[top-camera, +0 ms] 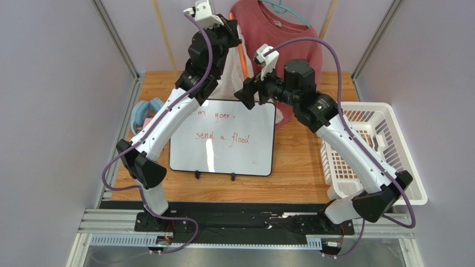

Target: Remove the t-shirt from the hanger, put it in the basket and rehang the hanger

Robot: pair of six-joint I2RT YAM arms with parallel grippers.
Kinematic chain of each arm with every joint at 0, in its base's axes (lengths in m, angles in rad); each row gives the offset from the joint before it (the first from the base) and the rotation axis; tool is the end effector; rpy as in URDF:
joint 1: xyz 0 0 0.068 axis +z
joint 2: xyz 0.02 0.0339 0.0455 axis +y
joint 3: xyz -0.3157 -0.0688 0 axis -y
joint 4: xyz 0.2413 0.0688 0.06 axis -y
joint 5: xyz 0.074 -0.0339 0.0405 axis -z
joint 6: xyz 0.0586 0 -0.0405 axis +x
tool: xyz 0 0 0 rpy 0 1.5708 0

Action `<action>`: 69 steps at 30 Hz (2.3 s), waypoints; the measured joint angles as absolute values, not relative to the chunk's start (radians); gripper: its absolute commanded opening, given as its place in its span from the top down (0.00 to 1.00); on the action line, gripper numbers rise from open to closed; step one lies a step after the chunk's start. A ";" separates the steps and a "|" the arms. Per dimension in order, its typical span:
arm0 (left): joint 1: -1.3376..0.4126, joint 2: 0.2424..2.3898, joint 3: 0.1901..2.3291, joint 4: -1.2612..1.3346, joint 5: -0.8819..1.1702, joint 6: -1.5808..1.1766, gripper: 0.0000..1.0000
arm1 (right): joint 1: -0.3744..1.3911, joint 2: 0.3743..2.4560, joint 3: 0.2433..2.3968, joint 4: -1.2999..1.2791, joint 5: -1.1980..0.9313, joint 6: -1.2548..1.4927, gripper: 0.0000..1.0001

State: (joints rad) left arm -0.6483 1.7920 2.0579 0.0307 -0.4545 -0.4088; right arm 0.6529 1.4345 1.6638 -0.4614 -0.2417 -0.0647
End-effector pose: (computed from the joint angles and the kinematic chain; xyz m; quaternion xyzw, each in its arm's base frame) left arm 0.3563 -0.2376 0.5798 -0.1106 0.5971 -0.2792 0.7439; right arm 0.2503 0.2091 0.5094 -0.3434 0.7027 0.2690 0.5621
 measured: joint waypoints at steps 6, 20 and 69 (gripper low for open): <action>-0.669 1.792 2.057 0.050 -0.458 -0.410 1.00 | 0.670 1.452 1.662 -0.463 -0.096 -0.131 0.36; -0.695 1.789 1.990 0.119 -0.480 -0.418 1.00 | 0.687 1.452 1.509 -0.231 0.296 -0.228 1.00; -0.499 1.866 1.808 -0.199 0.092 -0.447 0.17 | 0.641 1.188 1.349 -0.128 0.181 0.008 1.00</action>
State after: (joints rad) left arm -0.4988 1.8664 1.8080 -0.1986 0.0917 -0.4473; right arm 0.6407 1.1885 1.3491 -0.1280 0.1810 0.0078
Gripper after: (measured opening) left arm 0.779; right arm 0.169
